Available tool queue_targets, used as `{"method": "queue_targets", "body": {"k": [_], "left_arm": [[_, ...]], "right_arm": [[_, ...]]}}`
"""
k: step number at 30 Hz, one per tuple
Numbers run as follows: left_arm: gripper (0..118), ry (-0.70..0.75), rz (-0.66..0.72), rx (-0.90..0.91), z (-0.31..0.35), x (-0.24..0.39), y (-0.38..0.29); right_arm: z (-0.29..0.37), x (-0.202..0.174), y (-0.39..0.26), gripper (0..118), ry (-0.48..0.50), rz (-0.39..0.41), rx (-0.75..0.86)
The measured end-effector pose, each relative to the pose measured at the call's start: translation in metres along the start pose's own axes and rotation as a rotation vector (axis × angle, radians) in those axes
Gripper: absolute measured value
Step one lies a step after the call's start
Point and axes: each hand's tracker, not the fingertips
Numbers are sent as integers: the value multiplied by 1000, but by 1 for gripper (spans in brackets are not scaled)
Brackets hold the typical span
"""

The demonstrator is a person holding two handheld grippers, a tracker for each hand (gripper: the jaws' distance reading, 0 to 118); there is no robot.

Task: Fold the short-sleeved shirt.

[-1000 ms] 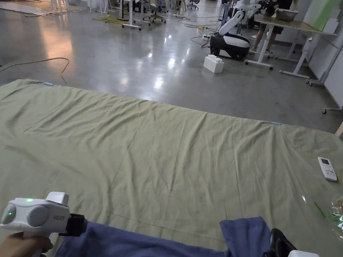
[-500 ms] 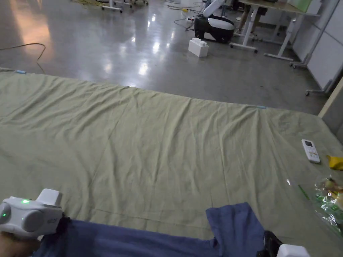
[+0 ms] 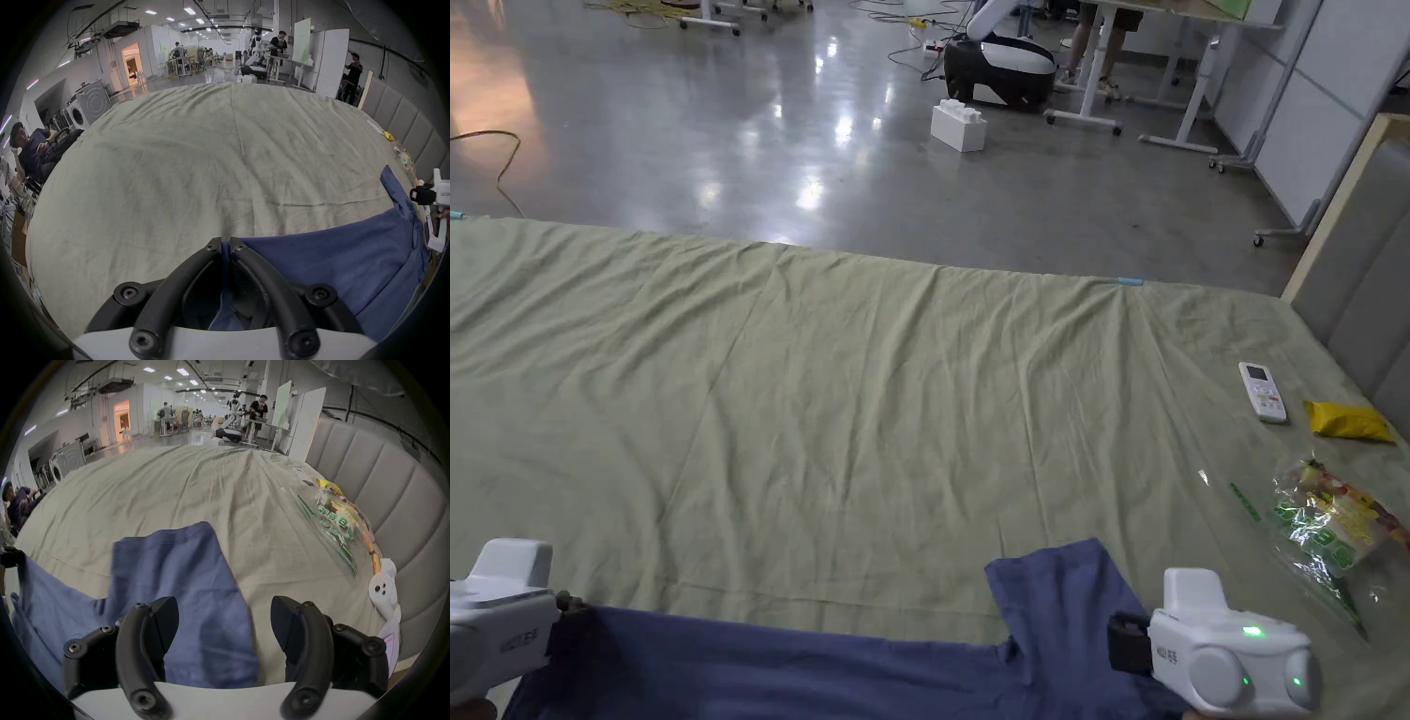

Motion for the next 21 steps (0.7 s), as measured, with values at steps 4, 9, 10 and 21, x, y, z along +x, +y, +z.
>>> {"method": "queue_targets", "body": {"k": [4,9,10,21], "left_arm": [[6,5,4,15,9,2,-2],[6,6,14,19,13,6,-6],[6,7,11,17,8,2,-5],[6,-1,54,33,11,-6,-10]], "right_arm": [[-33,-3,9,85,76,-4,-76],[-44,-10,10,79,60,38,-123],[-43,-8,11,71,72,13,-131],[-11,-8,-1,4,108,27,-55]]}}
